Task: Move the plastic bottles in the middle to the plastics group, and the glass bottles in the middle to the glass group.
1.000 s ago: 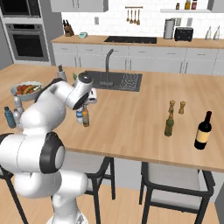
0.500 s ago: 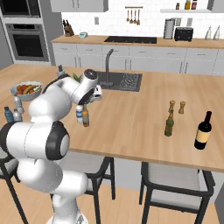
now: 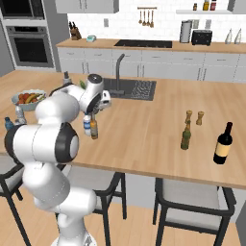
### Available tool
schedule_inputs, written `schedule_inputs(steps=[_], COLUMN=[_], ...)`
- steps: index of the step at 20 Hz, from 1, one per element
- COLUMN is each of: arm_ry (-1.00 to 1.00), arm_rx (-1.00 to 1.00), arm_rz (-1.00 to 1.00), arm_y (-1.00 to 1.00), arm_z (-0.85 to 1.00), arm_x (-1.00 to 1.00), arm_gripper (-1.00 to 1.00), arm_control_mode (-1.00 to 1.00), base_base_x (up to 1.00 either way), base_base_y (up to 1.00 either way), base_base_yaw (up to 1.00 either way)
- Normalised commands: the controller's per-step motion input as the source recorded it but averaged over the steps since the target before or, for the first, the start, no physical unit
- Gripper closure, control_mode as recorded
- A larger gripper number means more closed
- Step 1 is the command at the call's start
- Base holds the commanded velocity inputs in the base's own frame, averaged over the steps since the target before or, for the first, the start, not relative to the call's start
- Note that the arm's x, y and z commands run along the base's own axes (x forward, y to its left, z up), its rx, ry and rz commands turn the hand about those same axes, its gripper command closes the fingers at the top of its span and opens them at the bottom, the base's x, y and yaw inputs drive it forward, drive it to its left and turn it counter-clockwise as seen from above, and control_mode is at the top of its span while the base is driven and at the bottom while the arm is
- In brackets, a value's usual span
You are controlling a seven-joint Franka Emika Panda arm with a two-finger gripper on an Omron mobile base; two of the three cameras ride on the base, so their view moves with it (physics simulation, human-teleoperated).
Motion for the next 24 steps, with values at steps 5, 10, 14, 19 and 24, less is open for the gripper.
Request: schedule_inputs(steps=[5, 10, 14, 19, 24], arm_ry=[0.0, 0.0, 0.0, 0.0, 0.0], arm_rx=[-0.02, 0.0, 0.0, 0.0, 0.0], arm_rz=[0.0, 0.0, 0.0, 0.0, 0.0], arm_y=[0.14, 0.02, 0.02, 0.03, 0.0], arm_z=[-0.12, -0.28, -0.12, -0.05, -0.09], arm_x=[0.16, 0.15, 0.29, 0.36, 0.1], arm_gripper=[-1.0, -1.0, -1.0, -1.0, -1.0], arm_control_mode=[-1.0, -1.0, -1.0, -1.0, -1.0], base_base_x=[0.0, 0.0, 0.0, 0.0, 0.0], base_base_y=[0.0, 0.0, 0.0, 0.0, 0.0], base_base_yaw=[0.0, 0.0, 0.0, 0.0, 0.0])
